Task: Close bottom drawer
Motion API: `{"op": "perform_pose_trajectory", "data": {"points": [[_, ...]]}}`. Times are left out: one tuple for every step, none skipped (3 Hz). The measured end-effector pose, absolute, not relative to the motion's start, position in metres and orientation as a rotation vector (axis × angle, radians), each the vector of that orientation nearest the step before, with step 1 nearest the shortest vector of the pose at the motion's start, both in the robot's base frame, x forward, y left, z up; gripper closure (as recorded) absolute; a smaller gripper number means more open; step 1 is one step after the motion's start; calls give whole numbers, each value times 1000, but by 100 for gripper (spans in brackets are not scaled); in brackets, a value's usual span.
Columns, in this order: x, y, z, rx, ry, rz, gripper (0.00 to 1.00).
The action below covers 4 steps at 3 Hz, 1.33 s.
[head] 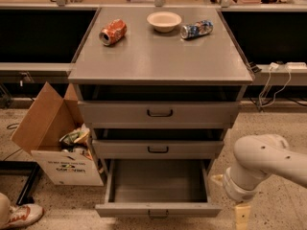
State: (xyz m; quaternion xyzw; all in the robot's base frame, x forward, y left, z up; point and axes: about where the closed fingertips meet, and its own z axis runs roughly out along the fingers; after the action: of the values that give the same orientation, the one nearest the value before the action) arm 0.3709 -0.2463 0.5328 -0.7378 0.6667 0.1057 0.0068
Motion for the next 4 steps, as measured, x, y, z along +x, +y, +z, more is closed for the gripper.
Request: {"op": "perform_pose_trajectory", "data": {"points": [[355,-245,474,-2341,2077,474,0],[348,-242,460,-2343,2080,525,0],[348,-242,460,-2343,2080,525,0],[342,-227,443,-2324,2079,639,0]]}}
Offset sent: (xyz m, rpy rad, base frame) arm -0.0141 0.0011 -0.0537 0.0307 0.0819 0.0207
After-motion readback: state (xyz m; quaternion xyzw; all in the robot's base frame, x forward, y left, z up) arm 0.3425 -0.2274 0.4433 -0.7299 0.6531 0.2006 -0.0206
